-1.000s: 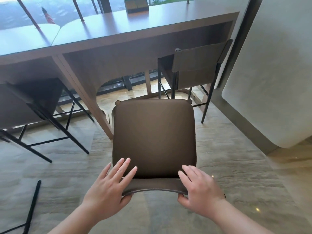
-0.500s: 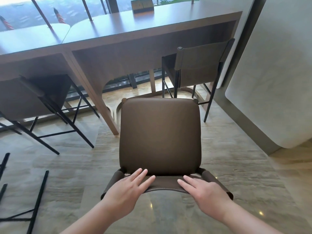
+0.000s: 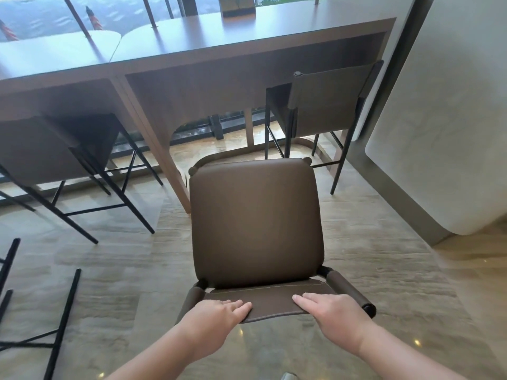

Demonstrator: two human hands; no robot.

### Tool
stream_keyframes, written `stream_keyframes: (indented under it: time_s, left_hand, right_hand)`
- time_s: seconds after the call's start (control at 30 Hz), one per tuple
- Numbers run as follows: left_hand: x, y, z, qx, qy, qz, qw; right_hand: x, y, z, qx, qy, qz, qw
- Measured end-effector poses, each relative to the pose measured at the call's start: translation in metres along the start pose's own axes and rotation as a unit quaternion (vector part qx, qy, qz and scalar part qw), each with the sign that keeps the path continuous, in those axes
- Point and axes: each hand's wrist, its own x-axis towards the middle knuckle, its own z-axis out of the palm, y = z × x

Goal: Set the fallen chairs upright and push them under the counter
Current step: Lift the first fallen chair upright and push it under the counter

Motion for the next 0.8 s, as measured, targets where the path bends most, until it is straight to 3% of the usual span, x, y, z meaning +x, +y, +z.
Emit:
stream_keyframes:
  time_s: [0.17, 0.3, 0.47, 0.6, 0.8]
  left_hand:
    - [-0.015, 0.004, 0.017, -0.013, -0.007, -0.004, 1.000]
    - [-0.030, 0.004, 0.027, -0.017, 0.001, -0.009, 1.000]
    - [-0.041, 0.021, 0.046, -0.009, -0.006, 0.005, 1.000]
    - [-0.050, 0.037, 0.064, -0.014, -0.018, 0.011, 1.000]
    - [-0.057, 0.063, 0.094, 0.003, -0.046, 0.019, 0.999]
  right_hand:
    - [0.003, -0.005, 0.004, -0.001, -0.056, 0.002, 0.998]
    - [-0.008, -0.024, 0.005, -0.033, -0.001, -0.042, 0.999]
    - [-0.029, -0.042, 0.016, -0.017, 0.003, -0.022, 1.000]
    - [-0.044, -0.053, 0.036, -0.001, -0.107, 0.004, 0.994]
    - [-0.057, -0.075, 0.067, -0.020, -0.191, 0.021, 0.981]
